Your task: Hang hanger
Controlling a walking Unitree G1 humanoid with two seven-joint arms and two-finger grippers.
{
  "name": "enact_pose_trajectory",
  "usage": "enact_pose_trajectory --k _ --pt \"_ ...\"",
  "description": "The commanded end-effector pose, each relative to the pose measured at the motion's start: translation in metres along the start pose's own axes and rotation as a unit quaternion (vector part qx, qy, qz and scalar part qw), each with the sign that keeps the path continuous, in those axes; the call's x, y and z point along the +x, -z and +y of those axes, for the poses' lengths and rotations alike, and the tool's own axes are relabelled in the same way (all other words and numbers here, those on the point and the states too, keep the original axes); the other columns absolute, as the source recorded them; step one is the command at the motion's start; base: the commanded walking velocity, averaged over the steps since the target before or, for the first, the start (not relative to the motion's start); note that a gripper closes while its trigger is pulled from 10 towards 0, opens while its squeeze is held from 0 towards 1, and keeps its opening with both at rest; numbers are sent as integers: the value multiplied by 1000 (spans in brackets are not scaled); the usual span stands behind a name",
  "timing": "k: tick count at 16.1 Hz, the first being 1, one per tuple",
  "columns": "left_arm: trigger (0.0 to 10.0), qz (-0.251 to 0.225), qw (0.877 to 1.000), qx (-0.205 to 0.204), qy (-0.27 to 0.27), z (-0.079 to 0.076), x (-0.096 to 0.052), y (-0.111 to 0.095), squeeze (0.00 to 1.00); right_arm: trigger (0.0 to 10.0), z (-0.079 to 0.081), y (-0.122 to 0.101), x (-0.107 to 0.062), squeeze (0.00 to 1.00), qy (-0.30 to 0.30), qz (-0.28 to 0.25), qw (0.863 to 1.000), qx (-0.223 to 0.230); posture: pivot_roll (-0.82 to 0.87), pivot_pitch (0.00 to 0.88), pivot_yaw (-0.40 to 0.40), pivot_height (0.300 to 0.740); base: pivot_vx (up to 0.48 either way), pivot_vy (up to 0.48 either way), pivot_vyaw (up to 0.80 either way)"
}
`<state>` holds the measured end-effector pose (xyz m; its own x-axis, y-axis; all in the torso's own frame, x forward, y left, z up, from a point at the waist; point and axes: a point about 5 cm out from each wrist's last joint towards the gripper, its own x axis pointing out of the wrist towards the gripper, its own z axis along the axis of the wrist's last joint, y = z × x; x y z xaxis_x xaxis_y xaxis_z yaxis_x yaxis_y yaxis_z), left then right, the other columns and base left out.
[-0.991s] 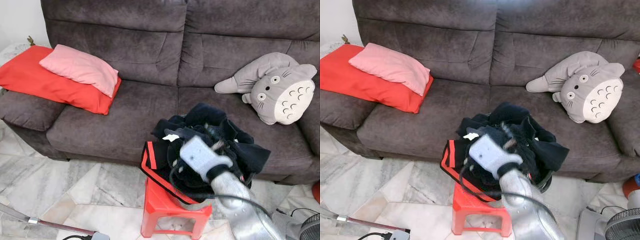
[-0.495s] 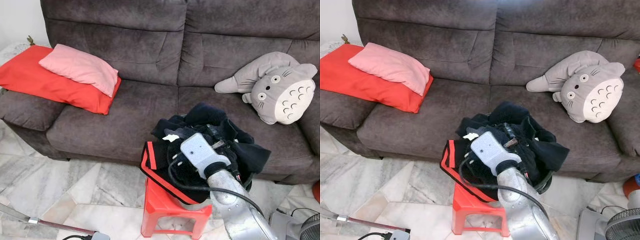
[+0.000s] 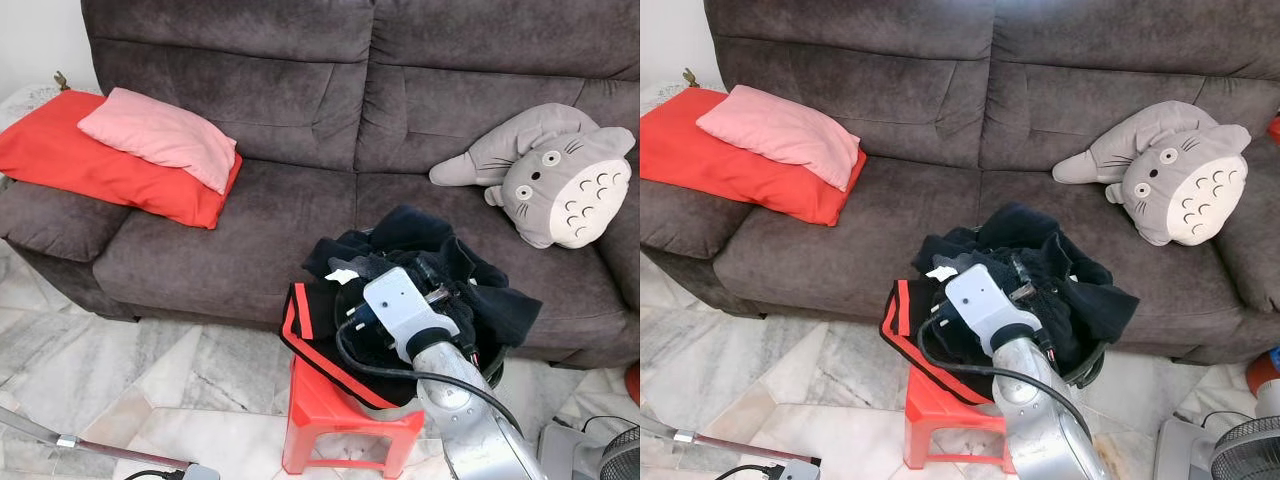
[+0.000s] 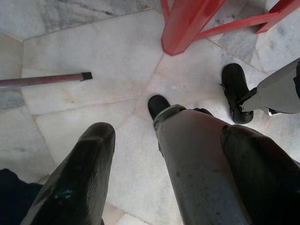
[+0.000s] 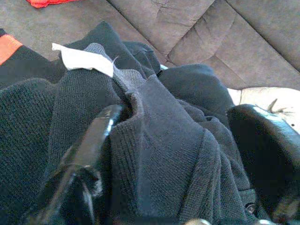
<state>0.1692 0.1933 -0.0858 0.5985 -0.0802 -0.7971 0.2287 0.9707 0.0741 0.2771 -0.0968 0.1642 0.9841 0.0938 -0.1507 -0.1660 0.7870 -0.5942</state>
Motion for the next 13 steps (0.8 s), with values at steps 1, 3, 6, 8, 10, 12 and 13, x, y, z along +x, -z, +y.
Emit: enact_pose_trajectory --k 1,3,6,8,10,12,13 --pt "10000 32 999 -3 13 -6 -4 17 0 0 0 -2 -3 0 -4 0 1000 3 -161 180 -5 740 0 0 0" --pt "10000 32 999 -3 13 -6 -4 17 0 0 1 -1 -4 0 -8 13 1000 3 -161 180 -5 740 0 0 0" --pt "10000 31 999 -4 13 -6 -4 17 0 0 5 -2 -4 0 -28 7 999 17 -158 178 -5 740 0 0 0" --pt "10000 31 999 -5 12 -6 -4 18 0 0 6 -4 -4 0 -32 0 999 12 -152 170 -8 740 0 0 0" --pt "10000 31 999 -5 11 -6 -4 18 0 0 8 -5 -3 0 -45 -6 999 14 -150 167 -9 740 0 0 0" --pt "10000 32 999 -5 12 -7 -4 18 0 0 8 -3 -3 0 -46 -3 999 11 -148 164 -9 740 0 0 0" --pt "10000 32 999 -6 12 -7 -4 19 0 0 8 -3 -3 0 -48 -3 999 11 -147 163 -9 740 0 0 0"
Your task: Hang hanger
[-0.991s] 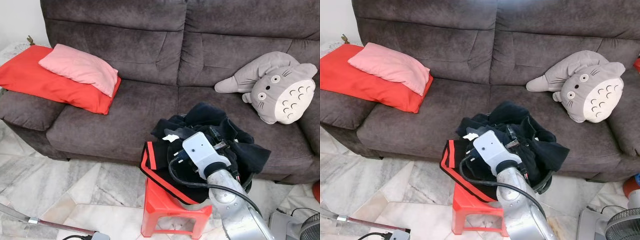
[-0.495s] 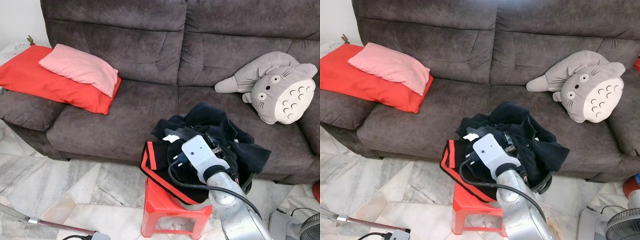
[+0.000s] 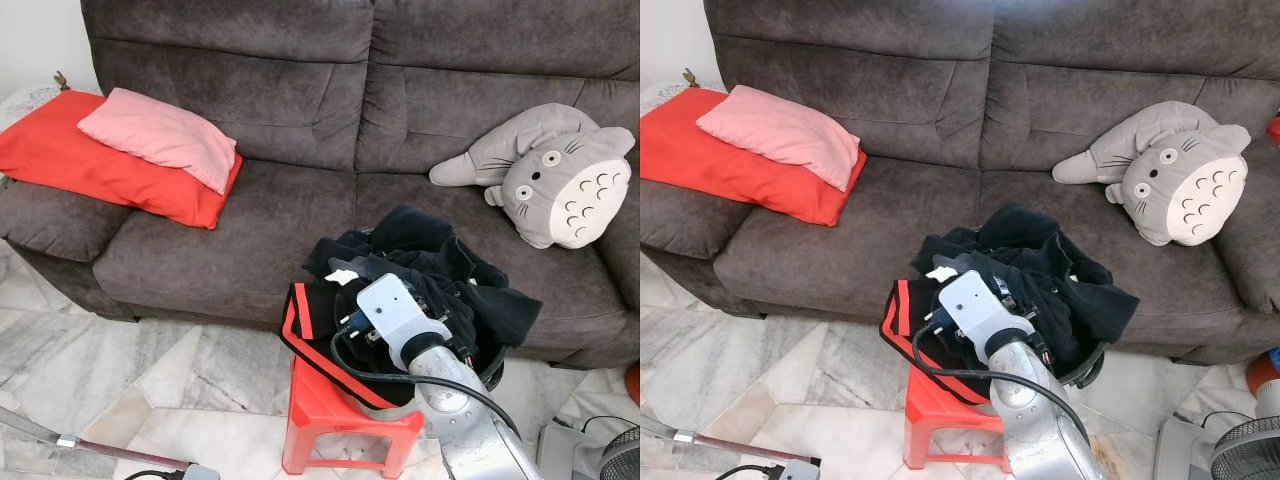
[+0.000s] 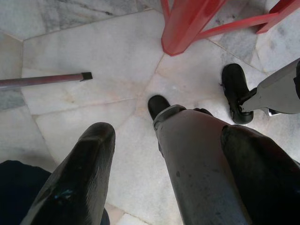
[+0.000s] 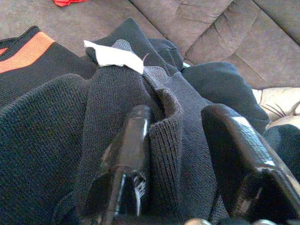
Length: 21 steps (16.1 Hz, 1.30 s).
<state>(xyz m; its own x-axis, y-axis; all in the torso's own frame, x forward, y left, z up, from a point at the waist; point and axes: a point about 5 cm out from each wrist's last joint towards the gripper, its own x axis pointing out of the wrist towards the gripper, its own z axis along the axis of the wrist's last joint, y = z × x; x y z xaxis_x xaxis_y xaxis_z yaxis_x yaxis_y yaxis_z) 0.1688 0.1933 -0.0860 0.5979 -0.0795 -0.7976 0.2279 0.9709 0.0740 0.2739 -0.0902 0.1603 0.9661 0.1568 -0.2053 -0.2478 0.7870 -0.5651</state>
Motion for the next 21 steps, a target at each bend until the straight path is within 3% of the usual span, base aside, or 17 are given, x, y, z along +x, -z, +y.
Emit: enact_pose_trajectory --k 1,9,13,17,21 --pt "10000 32 999 -5 12 -6 -4 18 0 0 1 -1 -1 0 -7 -5 1000 1 -147 163 -9 740 0 0 0" --pt "10000 35 999 -5 12 -6 -4 18 0 0 -5 4 -2 0 1 13 1000 17 -150 186 -7 740 0 0 0" --pt "10000 37 999 -5 11 -6 -4 20 0 0 -18 7 -1 0 30 23 998 58 -144 179 1 740 0 0 0" --pt "10000 38 999 -4 12 -6 -5 21 0 0 -53 -28 8 0 99 -65 989 90 -142 160 5 740 0 0 0" --pt "10000 42 999 2 15 -5 -6 24 0 0 -62 -54 7 0 118 -125 974 146 -145 139 20 740 0 0 0"
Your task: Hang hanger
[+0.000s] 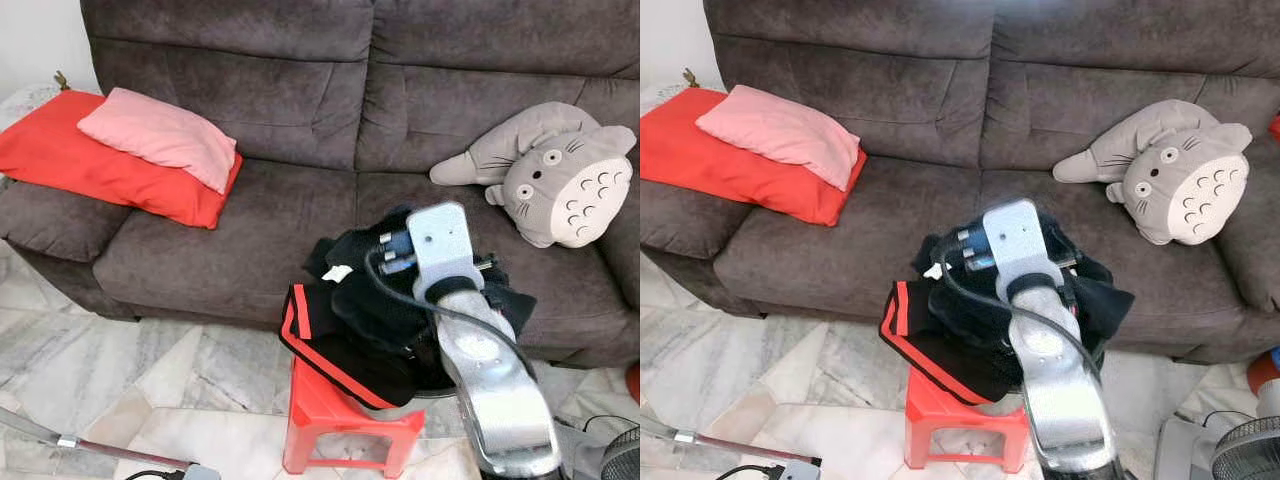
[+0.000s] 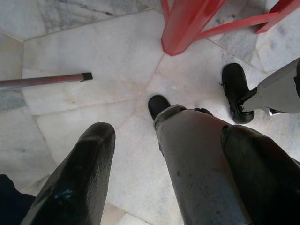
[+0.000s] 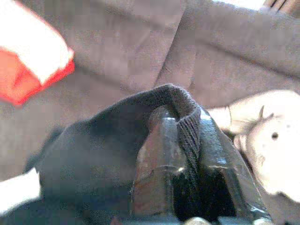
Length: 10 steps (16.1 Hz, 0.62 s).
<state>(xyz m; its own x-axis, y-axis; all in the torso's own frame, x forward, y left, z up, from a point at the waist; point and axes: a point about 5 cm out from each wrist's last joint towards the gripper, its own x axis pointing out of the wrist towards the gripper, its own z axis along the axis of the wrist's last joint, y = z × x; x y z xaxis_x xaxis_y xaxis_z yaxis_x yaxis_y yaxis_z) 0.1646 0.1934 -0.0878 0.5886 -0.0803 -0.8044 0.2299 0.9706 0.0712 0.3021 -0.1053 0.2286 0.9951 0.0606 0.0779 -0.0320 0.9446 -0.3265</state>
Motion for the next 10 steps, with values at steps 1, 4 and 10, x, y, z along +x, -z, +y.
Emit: enact_pose_trajectory --k 1,4,10 --pt "10000 37 999 3 13 -4 -5 20 0 0 -3 -19 1 0 6 -48 999 18 -144 129 21 740 0 0 0" --pt "10000 36 999 3 10 -4 -5 21 0 10000 4 -35 6 0 -20 -88 996 22 -135 113 16 740 0 0 0" --pt "10000 42 999 -9 2 -3 -7 25 0 10000 31 -3 -5 0 -67 -42 997 3 -112 122 18 740 0 0 267"
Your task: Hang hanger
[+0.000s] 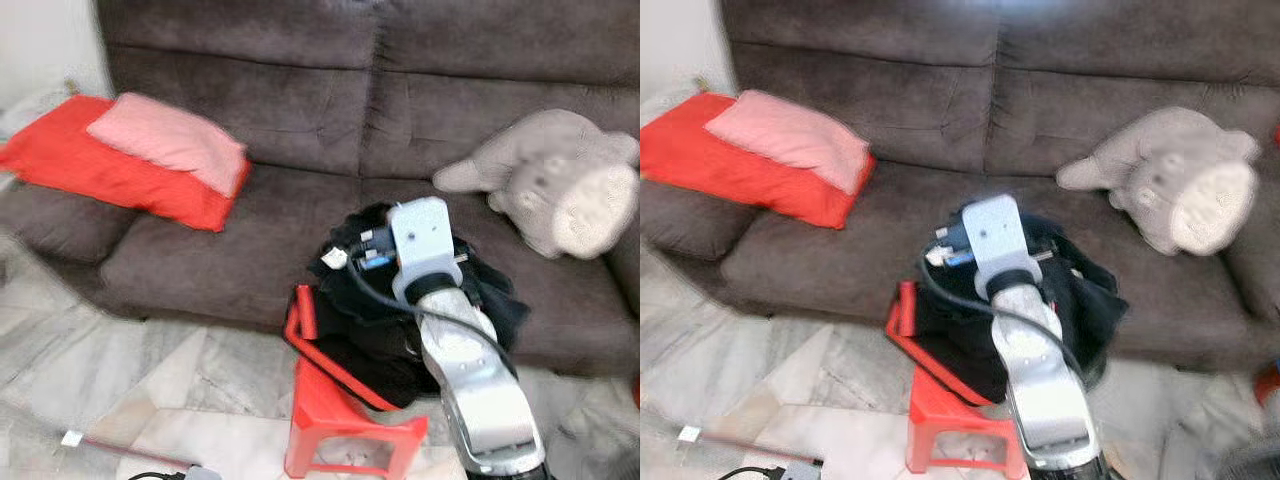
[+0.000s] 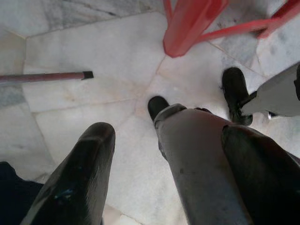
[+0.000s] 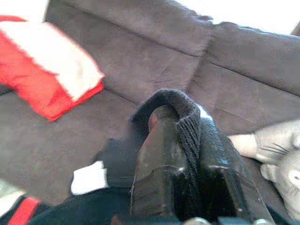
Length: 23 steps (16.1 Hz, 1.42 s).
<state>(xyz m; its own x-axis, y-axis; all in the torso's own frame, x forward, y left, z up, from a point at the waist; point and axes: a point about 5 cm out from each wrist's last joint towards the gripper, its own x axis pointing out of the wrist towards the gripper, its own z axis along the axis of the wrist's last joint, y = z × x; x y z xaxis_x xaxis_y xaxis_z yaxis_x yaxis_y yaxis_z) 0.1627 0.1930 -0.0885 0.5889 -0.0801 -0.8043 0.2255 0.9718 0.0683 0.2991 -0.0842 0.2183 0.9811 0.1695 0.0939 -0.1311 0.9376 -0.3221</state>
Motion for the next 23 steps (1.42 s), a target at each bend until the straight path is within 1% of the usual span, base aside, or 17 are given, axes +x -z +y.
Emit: enact_pose_trajectory --k 1,3,7,10,13,16,18,19,20,22,23 --pt "10000 42 999 -6 1 -1 -6 23 0 10000 9 -5 -1 0 -20 -18 1000 -6 -112 128 20 740 0 0 800" --pt "10000 41 999 -5 -1 0 -6 23 0 10000 8 -6 0 0 -21 -23 1000 0 -103 149 24 740 0 0 800" --pt "10000 43 999 -4 -6 3 -6 22 0 10000 -3 -9 3 0 -8 -35 999 -4 -97 182 33 740 0 0 800" --pt "10000 44 999 -7 -7 3 -6 22 0 10000 -8 -6 -1 0 -2 -31 999 11 -99 192 30 740 0 0 800" --pt "10000 43 999 -7 -4 3 -6 22 0 10000 -3 -8 -7 0 -27 -46 999 11 -109 195 30 740 0 0 800" --pt "10000 41 999 -9 -1 2 -6 21 0 10000 7 -13 -12 0 -76 -65 995 23 -109 194 26 740 0 0 800" --pt "10000 40 999 -9 -1 2 -6 21 0 10000 10 -11 -15 0 -88 -64 993 36 -110 193 25 740 0 0 800" --pt "10000 41 999 -10 -3 2 -6 21 0 10000 9 -8 -16 0 -86 -55 994 41 -111 193 24 740 0 0 800" --pt "10000 40 999 -21 -6 2 -6 21 0 10000 9 -6 -17 0 -84 -52 994 42 -111 193 24 740 0 0 800" --pt "10000 33 995 -90 -31 3 -7 24 0 10000 6 -2 -18 0 -81 -45 995 40 -108 191 27 740 0 0 800" --pt "10000 28 993 -107 -36 3 -7 24 0 10000 6 0 -19 0 -79 -42 995 43 -112 184 24 740 0 0 800"
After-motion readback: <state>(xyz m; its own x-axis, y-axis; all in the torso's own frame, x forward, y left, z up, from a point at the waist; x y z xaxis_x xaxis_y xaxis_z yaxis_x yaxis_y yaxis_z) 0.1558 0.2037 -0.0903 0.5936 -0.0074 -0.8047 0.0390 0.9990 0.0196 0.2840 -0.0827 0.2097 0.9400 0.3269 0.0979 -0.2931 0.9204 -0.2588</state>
